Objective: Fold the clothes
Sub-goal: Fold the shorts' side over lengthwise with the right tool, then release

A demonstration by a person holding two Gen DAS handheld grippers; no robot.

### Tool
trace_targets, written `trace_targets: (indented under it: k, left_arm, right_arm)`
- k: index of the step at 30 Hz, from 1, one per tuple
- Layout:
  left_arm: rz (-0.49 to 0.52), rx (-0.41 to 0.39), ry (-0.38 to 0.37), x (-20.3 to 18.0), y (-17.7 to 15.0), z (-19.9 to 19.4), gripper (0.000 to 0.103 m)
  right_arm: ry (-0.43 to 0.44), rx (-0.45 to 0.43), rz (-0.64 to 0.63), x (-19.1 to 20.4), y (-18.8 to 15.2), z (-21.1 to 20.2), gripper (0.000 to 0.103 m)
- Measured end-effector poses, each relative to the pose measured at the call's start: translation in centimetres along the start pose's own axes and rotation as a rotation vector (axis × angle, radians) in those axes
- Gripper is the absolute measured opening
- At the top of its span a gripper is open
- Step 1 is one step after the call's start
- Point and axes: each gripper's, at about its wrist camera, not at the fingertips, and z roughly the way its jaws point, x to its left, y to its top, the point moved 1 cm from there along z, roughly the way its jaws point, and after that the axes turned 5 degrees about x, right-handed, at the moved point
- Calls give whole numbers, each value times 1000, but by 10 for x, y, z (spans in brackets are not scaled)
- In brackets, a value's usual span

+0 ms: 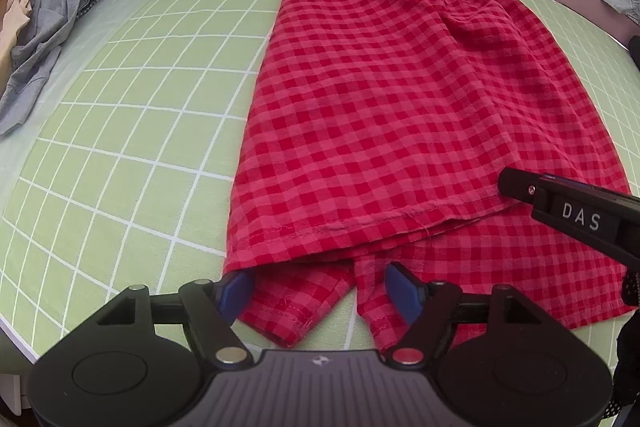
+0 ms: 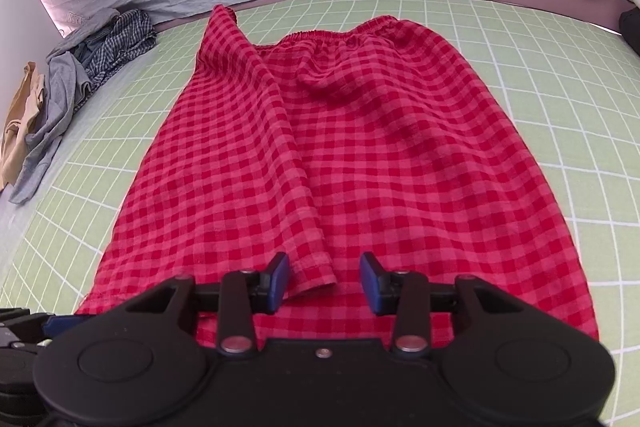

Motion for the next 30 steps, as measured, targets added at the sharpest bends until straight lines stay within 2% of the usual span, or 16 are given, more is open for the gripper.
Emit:
trace_targets:
  k: [1,6,7,16,22,24,30]
  left_arm:
    - [0,0,0,0,0,0,75]
    - [-1,2,2,1,1,1,78]
    - [-1,2,1,1,1,1,78]
    - [4,-6,-1,2,-3,1,78]
    - [29,-16,32,-1,-11,-2,79]
    - [11,-12,35,4,-12,-2,84]
    - [-36,-5,45,13,-16,-2,88]
  right_arm:
    - [-5,-1,-4,1,-1,0,35]
    - [-10,2,-62,7,-1,2,4]
    - [-11,-1,-70,8,-2,1,2]
    - [-59,-60,-85,3,-3,-18,1]
    - [-112,-100,-115,1,-6,-32,1]
    - [-148,-116,-105,-5,-6,-36,1]
    - [-202,-149,19,-41,-8,-55,1]
